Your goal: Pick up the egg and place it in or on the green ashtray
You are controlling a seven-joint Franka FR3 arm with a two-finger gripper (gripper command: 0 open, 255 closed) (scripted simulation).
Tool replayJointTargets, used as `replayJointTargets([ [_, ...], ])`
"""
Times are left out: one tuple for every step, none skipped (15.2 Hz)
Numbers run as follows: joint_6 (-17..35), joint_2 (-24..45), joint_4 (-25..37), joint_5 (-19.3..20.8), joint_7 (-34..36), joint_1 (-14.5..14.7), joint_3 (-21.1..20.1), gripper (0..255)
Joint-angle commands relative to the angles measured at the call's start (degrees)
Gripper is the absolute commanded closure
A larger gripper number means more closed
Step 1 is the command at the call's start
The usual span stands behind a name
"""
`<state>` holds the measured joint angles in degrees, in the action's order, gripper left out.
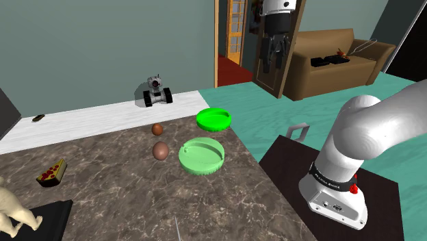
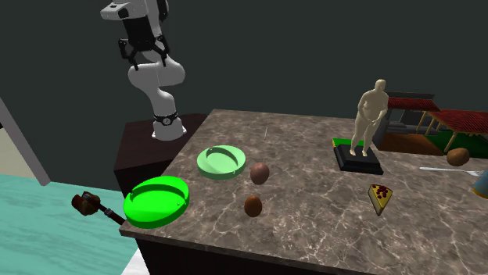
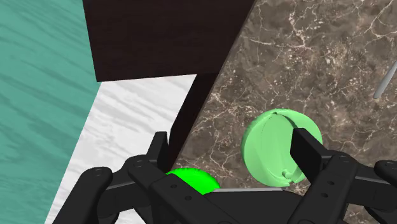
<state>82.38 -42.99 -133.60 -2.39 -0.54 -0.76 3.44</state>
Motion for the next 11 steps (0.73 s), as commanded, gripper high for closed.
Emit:
replayJointTargets([
  [0.0,0.0,0.0,0.0,0.0,0.0,0.0,0],
  [1.4,1.0,-0.4,-0.8,1.3,0.2,-0.9,0],
  [2.8,2.1,-0.8,-1.6,2.6,0.4,-1.8,0],
  [4.2,3.2,-1.1,-2.4,3.9,0.6,-2.7,0],
  [5.7,4.5,-1.3,-3.2,5.2,0.8,-3.6,0],
  [7.1,5.8,-1.4,-3.9,6.5,1.0,-4.5,0],
  [8.5,7.2,-1.5,-4.6,7.7,1.3,-5.3,0],
  [10.0,8.6,-1.4,-5.2,8.9,1.5,-6.1,0],
  [11.4,10.2,-1.3,-5.8,10.1,1.7,-7.0,0],
  [12.8,11.7,-1.1,-6.4,11.3,1.9,-7.8,0],
  [14.2,13.4,-0.8,-6.9,12.5,2.1,-8.6,0],
])
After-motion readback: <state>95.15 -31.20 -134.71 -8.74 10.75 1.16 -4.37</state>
